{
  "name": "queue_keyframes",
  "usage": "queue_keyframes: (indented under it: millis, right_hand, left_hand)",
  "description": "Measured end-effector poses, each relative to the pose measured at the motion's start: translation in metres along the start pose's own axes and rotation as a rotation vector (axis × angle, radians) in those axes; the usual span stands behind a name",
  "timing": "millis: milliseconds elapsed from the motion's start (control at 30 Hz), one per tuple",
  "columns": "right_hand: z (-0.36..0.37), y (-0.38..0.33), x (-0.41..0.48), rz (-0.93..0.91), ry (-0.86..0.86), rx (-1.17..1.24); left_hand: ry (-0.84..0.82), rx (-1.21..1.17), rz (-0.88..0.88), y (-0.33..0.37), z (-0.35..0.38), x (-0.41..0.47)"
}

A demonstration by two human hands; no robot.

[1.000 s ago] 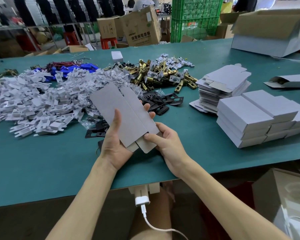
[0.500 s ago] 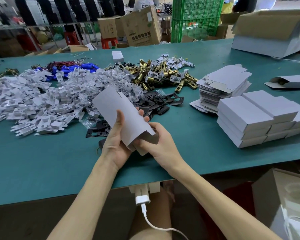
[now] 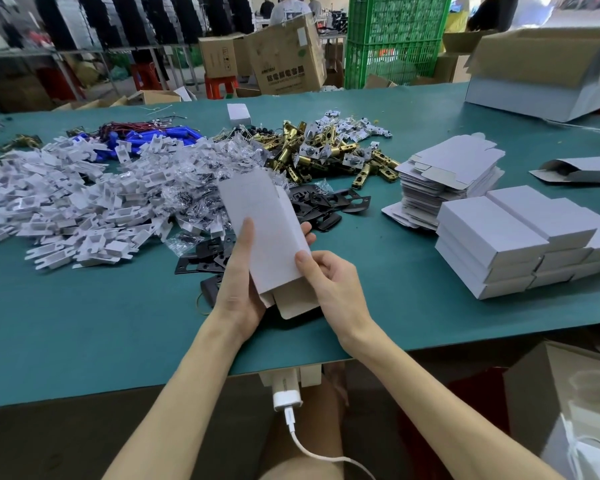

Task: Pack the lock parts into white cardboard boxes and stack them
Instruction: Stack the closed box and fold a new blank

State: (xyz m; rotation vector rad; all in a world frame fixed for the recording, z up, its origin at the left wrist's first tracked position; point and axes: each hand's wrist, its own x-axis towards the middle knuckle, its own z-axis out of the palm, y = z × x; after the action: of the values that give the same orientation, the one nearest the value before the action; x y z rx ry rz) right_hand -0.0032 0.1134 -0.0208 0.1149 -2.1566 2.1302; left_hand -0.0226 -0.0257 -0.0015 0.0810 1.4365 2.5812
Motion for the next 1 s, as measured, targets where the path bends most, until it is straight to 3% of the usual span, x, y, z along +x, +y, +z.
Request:
queue_keyframes:
  millis: [267,500,700,1000]
  right_hand:
    - [0.002,-0.004,-0.003,-0.019,-0.050,-0.034]
    - [-0.003,-0.005,-0.002,0.087,-0.082,0.122]
    - [-0.004,-0.006,-0.001,0.087,-0.016,0.212]
    - [-0.019,-0.019,0.003,0.113,-0.115,0.009]
  left_hand:
    - [-0.100,-0.084,-0.020,0.004,-0.002,-0.001]
    - [0.116,0.092,-0.010,0.000,0.000,0.000]
    - [0.082,0.127,-0.072,-0.001,-0.004,0.001]
    - [0.092,0.099,-0.118,-0.002,-0.006,0.003]
